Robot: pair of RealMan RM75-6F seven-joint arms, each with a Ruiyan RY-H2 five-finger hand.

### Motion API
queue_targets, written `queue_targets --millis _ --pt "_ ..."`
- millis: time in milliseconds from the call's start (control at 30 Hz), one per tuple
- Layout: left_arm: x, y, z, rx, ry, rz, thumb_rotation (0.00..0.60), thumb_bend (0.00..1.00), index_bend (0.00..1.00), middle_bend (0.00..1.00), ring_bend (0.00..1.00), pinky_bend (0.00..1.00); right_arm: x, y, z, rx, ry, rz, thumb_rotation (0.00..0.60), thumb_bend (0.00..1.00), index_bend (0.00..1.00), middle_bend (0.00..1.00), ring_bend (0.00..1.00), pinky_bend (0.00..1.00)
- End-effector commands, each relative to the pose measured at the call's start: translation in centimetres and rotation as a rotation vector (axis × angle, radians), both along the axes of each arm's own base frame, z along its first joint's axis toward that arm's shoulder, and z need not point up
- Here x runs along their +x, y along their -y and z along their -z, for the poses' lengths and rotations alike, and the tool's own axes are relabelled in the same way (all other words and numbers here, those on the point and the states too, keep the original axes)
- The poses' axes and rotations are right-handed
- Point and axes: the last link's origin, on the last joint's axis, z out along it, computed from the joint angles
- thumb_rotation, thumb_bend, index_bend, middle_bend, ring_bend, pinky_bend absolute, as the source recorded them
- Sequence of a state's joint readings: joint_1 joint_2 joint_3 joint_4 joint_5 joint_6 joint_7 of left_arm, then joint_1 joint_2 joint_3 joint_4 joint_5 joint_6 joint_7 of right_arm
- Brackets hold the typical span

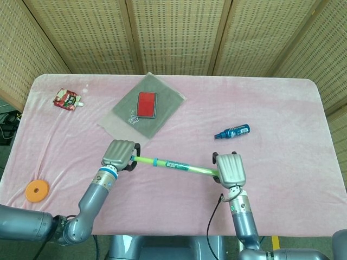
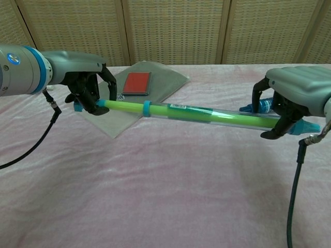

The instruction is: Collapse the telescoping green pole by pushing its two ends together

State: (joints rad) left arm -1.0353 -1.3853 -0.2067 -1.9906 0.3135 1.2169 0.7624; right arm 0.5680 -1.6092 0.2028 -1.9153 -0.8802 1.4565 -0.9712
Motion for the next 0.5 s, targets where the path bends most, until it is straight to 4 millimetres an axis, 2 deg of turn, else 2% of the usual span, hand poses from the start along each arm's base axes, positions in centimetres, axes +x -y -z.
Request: queue_targets --millis 33,67,133,167,400,500 --pt "-0.7 0.1 -0.3 -0.021 -0.031 -0.018 0.600 0.33 0.05 0.03 0.08 0.19 -0.9 0.1 -0.3 0.011 -0.029 0.033 0.600 0.30 0.21 0.13 0.14 0.14" --pt "-0.8 0.1 -0.4 -0.028 -0.036 -0.024 0.600 0.30 0.03 0.00 0.03 0.15 -1.2 0.1 -0.4 0.014 -0.039 0.043 0.600 0.29 0.19 0.10 0.10 0.12" --pt "-1.0 0.2 -0.5 -0.032 -0.034 -0.030 0.600 0.27 0.01 0.00 0.00 0.11 -1.5 0.1 -0.6 0.018 -0.048 0.052 0.600 0.29 0.15 0.02 0.02 0.06" --pt "-1.0 0.2 -0.6 -0.035 -0.033 -0.032 0.600 0.26 0.01 0.00 0.00 0.10 -1.6 0.1 -0.6 0.018 -0.051 0.056 0.600 0.28 0.13 0.01 0.01 0.04" --pt "-1.7 0.8 -1.5 -0.036 0.005 -0.041 0.600 0.24 0.00 0.00 0.00 0.05 -2.9 0.0 -1.6 0.006 -0.054 0.074 0.600 0.27 0.10 0.00 0.00 0.00" --pt "-2.8 2.2 -3.0 -0.006 0.059 -0.024 0.600 0.24 0.00 0.00 0.00 0.02 -4.2 -0.9 -3.2 -0.025 -0.026 0.055 0.600 0.27 0.09 0.00 0.00 0.00"
